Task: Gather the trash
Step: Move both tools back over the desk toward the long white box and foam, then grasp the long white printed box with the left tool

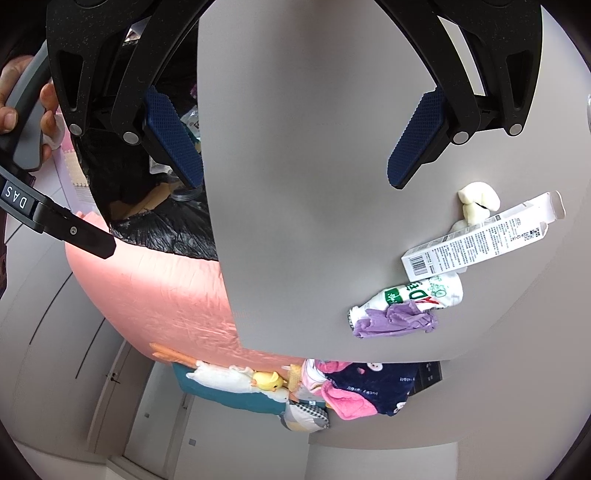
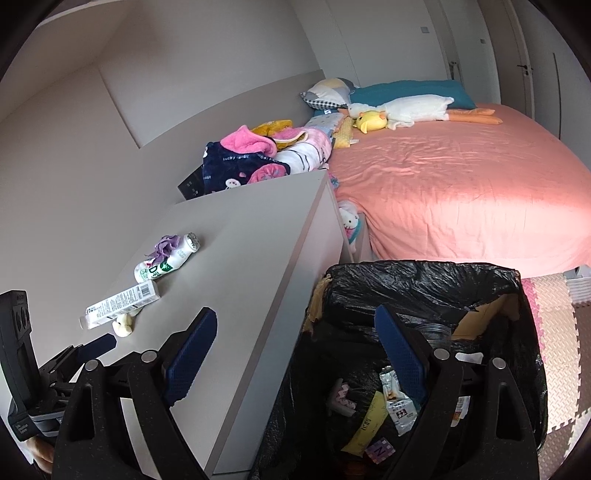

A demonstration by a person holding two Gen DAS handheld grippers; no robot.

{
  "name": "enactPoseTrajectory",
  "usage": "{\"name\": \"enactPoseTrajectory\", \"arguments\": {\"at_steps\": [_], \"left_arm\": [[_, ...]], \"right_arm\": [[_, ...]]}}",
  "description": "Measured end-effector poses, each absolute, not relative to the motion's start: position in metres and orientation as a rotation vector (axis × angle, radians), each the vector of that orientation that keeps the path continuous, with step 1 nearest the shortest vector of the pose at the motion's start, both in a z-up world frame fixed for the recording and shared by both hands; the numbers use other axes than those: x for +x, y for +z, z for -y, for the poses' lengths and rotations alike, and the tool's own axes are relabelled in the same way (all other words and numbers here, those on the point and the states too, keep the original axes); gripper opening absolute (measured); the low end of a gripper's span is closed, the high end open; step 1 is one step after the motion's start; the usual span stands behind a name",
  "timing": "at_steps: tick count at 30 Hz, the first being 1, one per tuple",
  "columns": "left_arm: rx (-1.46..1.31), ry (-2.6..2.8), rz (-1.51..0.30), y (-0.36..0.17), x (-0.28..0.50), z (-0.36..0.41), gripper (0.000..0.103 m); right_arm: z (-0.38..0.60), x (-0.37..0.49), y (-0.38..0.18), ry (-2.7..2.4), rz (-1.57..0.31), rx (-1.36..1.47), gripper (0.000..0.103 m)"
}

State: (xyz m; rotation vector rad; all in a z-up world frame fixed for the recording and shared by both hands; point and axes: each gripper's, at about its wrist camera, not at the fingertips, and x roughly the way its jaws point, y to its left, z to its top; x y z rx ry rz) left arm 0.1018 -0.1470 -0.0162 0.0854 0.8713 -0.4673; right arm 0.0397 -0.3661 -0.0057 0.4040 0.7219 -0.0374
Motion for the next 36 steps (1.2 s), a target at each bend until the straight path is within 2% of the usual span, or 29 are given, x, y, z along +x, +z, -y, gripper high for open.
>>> {"name": "enactPoseTrajectory", "arguments": {"at_steps": [24,36], "left_arm": [[0.252,-0.356,-0.845,-0.002,0.155,0.095,0.097],[0.338,-0.274,-0.883,-0.026,0.192,0.069,0.097]], "right_arm": [[0.306,0.103,-0.011,0.055,-0.766,0.388,0.087],[0.291,0.128,-0.023,0.075,-0.803,0.380,0.087]]}}
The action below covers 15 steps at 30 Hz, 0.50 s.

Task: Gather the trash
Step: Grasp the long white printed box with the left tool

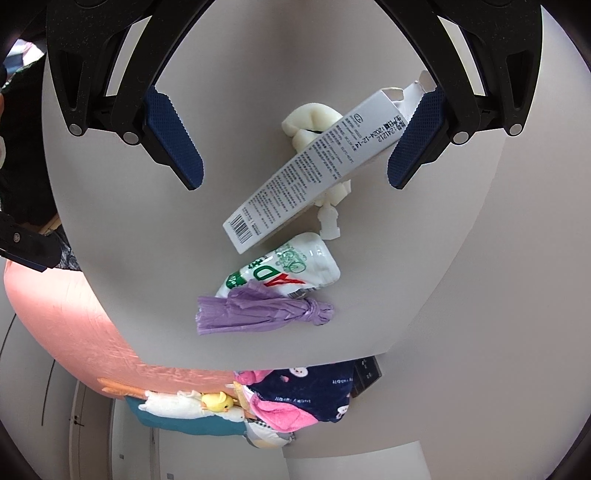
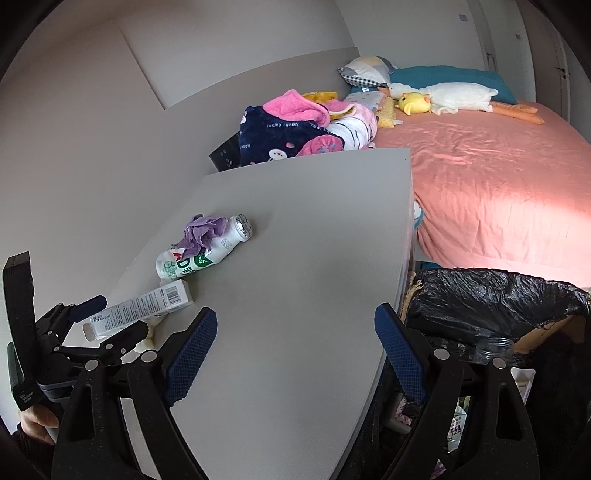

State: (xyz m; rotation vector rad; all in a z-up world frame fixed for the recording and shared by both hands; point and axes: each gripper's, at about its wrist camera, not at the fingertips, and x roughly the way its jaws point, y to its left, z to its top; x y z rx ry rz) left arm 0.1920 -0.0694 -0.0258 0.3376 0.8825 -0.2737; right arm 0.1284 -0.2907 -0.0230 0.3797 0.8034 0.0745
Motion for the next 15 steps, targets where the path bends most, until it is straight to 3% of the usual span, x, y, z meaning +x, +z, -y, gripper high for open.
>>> {"name": "enactPoseTrajectory", "arguments": {"at_steps": [8,15], "left_arm": [[0.317,-0.244,-0.881,-0.035,0.195,0.054,0.096],[0.256,-0.204,-0.896,-0.040,0.202,0.037,0.079]], "right_arm": [[0.278,0.138,-0.036,0.087,-0.833,0.372,0.087],[0.270,0.141,-0.040,0.097,-0.843,0.359,0.087]]}}
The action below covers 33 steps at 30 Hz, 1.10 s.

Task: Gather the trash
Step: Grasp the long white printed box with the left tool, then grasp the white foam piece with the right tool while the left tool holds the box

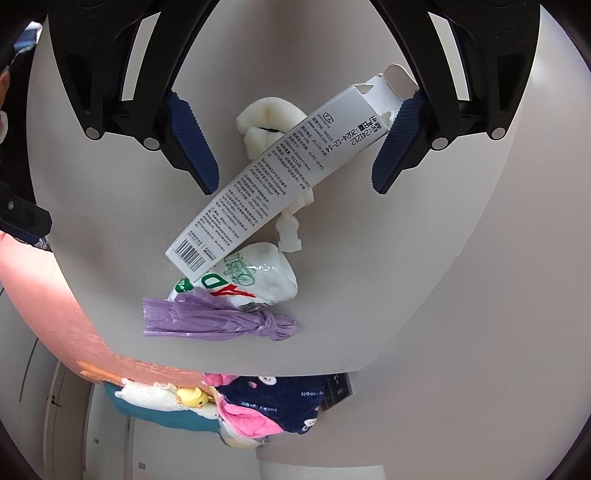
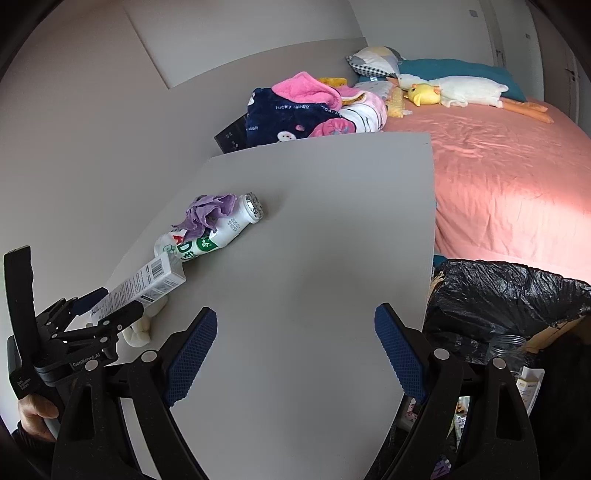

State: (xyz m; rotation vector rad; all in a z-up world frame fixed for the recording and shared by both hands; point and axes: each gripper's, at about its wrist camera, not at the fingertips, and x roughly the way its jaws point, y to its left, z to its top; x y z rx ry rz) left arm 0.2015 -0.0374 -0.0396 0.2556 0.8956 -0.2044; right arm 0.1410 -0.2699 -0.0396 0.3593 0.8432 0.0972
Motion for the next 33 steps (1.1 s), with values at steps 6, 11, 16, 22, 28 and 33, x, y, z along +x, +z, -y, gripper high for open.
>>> {"name": "enactPoseTrajectory", "arguments": {"at_steps": [6,11,16,22,28,33], "left_arm": [[0.211,-0.230,-0.893,-0.043,0.197,0.027,0.051],[0.110,-0.228,-0.886,-0.042,0.197,0.011,0.033],[0.008,-0.223,-0.880,-0.041,0.193,-0.011,0.027],[-0.004,-0.183,-0.867,-0.035,0.192,-0.029,0.027],[-0.041,-0.133,-0.878,-0.033,0.193,-0.055,0.027],[-0.067,-0.098,-0.882,-0.034,0.196,-0.073,0.027]], "right_arm": [[0.265,0.144,-0.042,0.098,-0.849,0.356,0.087],[0.252,0.146,-0.043,0.119,-0.851,0.340,0.087],[0.232,0.151,-0.045,0.146,-0.865,0.315,0.087],[0.206,0.156,-0.044,0.185,-0.877,0.292,0.087],[0.175,0.164,-0.044,0.234,-0.887,0.264,0.087],[0.151,0.174,-0.046,0.263,-0.902,0.249,0.087]]}}
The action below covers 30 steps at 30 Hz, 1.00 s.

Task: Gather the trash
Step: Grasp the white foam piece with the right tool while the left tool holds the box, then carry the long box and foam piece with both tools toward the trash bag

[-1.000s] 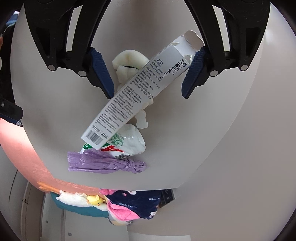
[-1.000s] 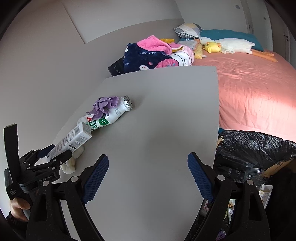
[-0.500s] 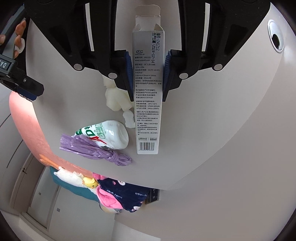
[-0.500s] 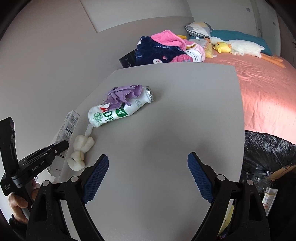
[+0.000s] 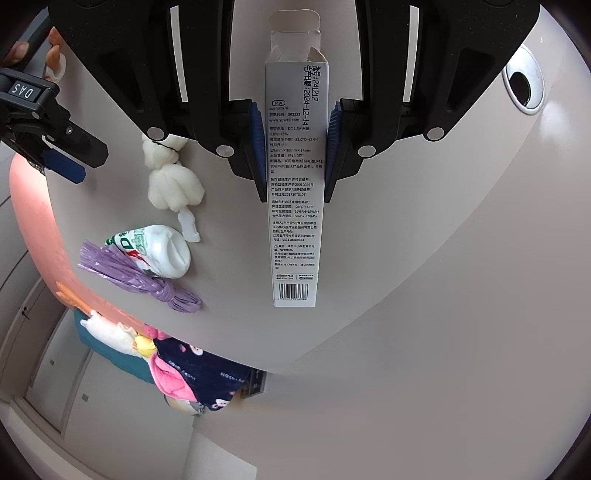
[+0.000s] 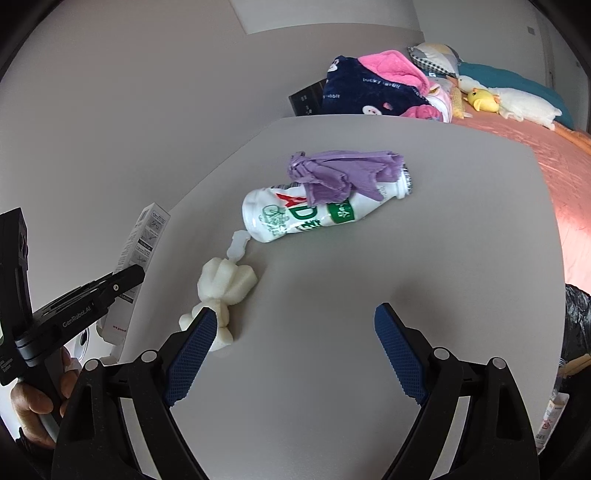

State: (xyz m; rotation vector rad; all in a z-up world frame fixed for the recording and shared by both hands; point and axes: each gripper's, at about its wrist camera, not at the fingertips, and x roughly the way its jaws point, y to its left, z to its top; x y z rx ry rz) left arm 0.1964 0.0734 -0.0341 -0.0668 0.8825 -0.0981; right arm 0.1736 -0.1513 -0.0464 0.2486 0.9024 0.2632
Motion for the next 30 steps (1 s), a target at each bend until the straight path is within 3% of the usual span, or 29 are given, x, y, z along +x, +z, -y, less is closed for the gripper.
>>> {"name": "enactPoseTrajectory", "arguments": {"at_steps": [14,20,22,23,24,30], "left_arm": [[-0.133,-0.024,-0.889,-0.036,0.198,-0.113,0.027],[-0.127,-0.030,-0.888,-0.035,0.200,-0.109,0.027],[-0.127,-0.031,-0.888,-0.035,0.199,-0.109,0.027],[-0.128,-0.033,-0.888,-0.034,0.199,-0.109,0.027],[-0.128,-0.034,-0.889,-0.034,0.199,-0.109,0.027],[-0.113,-0.052,-0.893,-0.035,0.201,-0.101,0.027]], "right_arm": [[0.091,0.197,-0.054,0.292,-0.954,0.158,0.087],[0.072,0.202,-0.058,0.294,-0.973,0.088,0.068],[0.067,0.199,-0.058,0.287,-0.963,0.045,0.051],[0.066,0.198,-0.058,0.295,-0.960,0.035,0.036],[0.066,0.196,-0.058,0.315,-0.962,0.044,0.030],[0.073,0.190,-0.056,0.360,-0.963,0.082,0.026]]}}
